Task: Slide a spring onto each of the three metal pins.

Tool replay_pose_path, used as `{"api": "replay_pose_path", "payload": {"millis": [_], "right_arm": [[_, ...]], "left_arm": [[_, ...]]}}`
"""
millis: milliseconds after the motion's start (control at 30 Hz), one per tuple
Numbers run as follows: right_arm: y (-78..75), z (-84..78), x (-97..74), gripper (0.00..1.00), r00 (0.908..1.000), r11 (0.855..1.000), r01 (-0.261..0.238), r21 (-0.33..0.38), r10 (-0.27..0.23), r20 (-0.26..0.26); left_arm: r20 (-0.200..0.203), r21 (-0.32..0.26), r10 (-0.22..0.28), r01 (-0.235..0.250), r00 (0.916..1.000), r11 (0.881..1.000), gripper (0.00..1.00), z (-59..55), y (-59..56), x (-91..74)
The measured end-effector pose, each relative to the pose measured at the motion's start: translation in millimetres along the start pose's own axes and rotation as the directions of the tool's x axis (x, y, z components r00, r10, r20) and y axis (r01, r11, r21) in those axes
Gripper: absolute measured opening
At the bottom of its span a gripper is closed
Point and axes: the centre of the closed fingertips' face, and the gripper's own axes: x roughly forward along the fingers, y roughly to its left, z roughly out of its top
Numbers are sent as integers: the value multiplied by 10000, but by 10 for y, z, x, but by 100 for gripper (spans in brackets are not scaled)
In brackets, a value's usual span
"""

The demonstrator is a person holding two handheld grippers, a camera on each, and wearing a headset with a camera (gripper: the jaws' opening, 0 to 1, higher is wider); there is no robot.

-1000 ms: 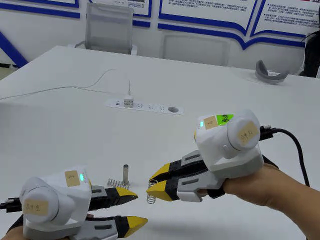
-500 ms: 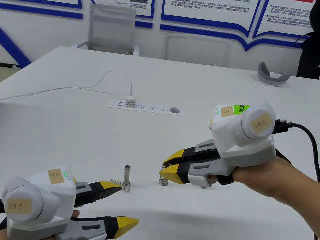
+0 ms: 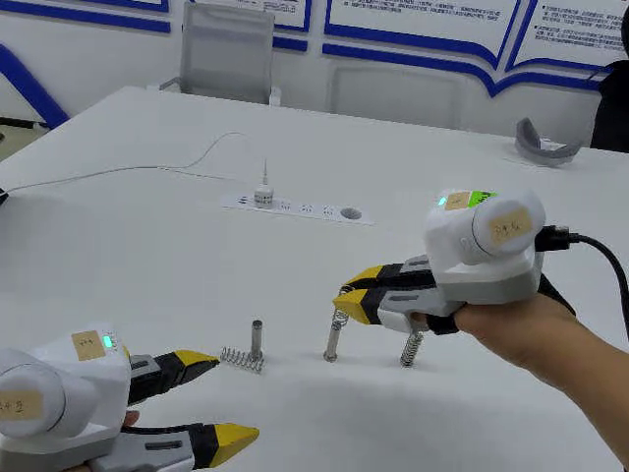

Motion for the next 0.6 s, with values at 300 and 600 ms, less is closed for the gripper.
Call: {"api": "replay_pose_path", "payload": {"millis": [300,600], "right_arm": [[-97,-102,162,12,9998,9991,192,389,-188,-107],[-147,-238,272,12,9992,9974,241,673,-219,-328]], "left_arm": [[-26,-63,76,-76,10000,10000,56,-10,0,-9],[-85,-111,138,-139,9999,9998,56,-37,16,-23]]}}
